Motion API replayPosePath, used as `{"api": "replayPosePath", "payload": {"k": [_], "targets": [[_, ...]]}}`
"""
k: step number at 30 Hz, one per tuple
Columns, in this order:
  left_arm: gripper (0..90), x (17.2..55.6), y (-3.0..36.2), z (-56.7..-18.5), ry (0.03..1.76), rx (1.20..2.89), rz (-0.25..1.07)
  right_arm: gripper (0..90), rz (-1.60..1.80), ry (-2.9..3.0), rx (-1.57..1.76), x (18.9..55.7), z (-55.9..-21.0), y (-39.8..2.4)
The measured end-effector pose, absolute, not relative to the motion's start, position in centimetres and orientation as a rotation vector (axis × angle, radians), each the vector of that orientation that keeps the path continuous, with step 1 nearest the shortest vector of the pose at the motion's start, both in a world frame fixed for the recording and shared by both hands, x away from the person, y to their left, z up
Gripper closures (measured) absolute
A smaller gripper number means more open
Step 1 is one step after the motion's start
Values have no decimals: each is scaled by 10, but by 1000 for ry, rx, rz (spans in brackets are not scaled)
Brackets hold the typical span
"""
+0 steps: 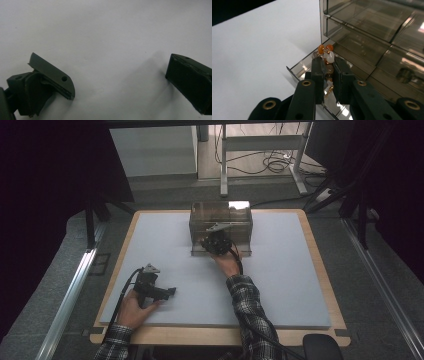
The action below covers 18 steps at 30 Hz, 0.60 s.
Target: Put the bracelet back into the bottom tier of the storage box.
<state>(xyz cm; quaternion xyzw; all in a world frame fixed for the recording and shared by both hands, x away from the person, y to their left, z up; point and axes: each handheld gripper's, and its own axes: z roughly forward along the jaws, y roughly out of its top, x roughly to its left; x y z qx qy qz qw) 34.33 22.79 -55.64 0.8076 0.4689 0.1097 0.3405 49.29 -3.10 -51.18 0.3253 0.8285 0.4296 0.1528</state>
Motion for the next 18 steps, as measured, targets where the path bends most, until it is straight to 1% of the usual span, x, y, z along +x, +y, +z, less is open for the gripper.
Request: {"api": "replayPosePath", "payload": {"k": [6, 8, 12, 16, 18], "targets": [[0, 343, 228, -556, 1220, 2101, 286, 767, 1142, 2392, 931, 495, -519, -25], [0, 343, 228, -556, 1220, 2101, 286, 709, 1149, 2379, 934, 495, -519, -25], [0, 343, 228, -556, 1220, 2102, 286, 686, 1162, 2366, 939, 494, -514, -26], [0, 343, 228, -556, 1220, 2102, 286, 635, 1180, 2372, 920, 491, -507, -26], [0, 343, 228, -556, 1220, 2102, 287, 624, 1181, 2375, 914, 490, -506, -26]]}}
